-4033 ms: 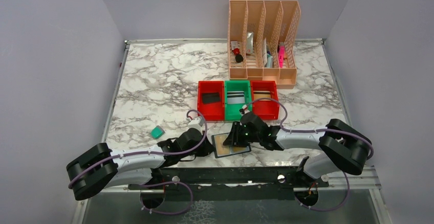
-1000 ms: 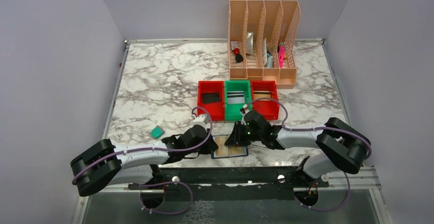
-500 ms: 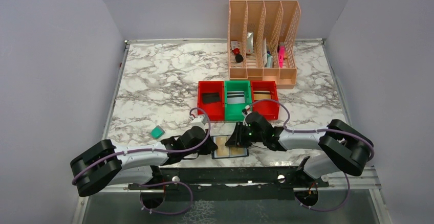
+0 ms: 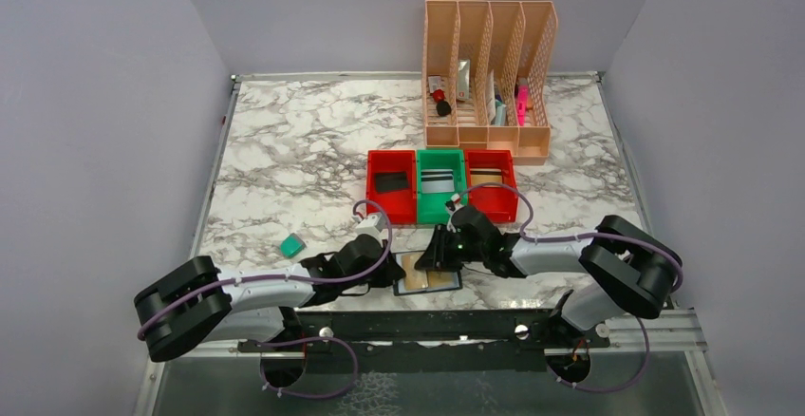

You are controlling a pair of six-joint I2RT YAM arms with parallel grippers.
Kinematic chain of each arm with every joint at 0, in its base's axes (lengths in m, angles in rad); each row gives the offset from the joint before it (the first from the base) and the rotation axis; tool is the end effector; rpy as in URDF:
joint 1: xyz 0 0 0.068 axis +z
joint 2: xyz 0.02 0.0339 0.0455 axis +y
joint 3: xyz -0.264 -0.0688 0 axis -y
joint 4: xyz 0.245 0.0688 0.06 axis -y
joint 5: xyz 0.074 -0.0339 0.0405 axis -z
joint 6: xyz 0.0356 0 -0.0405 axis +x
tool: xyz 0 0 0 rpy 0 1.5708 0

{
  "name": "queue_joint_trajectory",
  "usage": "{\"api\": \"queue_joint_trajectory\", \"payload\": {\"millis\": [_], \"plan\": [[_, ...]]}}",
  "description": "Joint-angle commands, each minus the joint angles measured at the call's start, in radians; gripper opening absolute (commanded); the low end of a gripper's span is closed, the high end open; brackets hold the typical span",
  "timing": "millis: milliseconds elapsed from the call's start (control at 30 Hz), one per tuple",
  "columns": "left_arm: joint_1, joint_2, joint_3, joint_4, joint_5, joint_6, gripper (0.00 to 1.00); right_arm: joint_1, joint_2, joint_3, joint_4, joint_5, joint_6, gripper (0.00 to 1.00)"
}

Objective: Take the credit cards out of the card holder

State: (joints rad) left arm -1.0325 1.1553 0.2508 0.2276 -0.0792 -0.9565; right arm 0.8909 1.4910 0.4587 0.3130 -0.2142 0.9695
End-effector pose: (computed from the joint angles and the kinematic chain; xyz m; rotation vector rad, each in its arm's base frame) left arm 0.1036 -0.1680 0.1309 0.0463 2.4341 -0.9257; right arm 0.1563 0.2053 0.1254 -0.0243 2.5795 1.1023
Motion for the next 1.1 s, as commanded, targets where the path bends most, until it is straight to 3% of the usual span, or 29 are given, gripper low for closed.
{"api": "queue_joint_trajectory", "payload": {"millis": [0,433,833,1067], "plan": [[-0.014,0.038,-0.037,-0.093,0.015,0.008,0.06,0.002,0.044,-0.039,-0.004,-0.005,0.007,0.27],[-0.013,0.01,-0.056,-0.093,0.007,0.003,0.05,-0.007,-0.013,-0.083,0.066,-0.069,0.057,0.28],[-0.014,-0.003,-0.042,-0.127,-0.007,0.016,0.05,-0.024,-0.077,-0.124,0.103,-0.071,0.046,0.02],[-0.014,-0.017,-0.037,-0.147,-0.013,0.019,0.05,-0.034,-0.149,-0.128,0.014,-0.027,0.011,0.01]]}}
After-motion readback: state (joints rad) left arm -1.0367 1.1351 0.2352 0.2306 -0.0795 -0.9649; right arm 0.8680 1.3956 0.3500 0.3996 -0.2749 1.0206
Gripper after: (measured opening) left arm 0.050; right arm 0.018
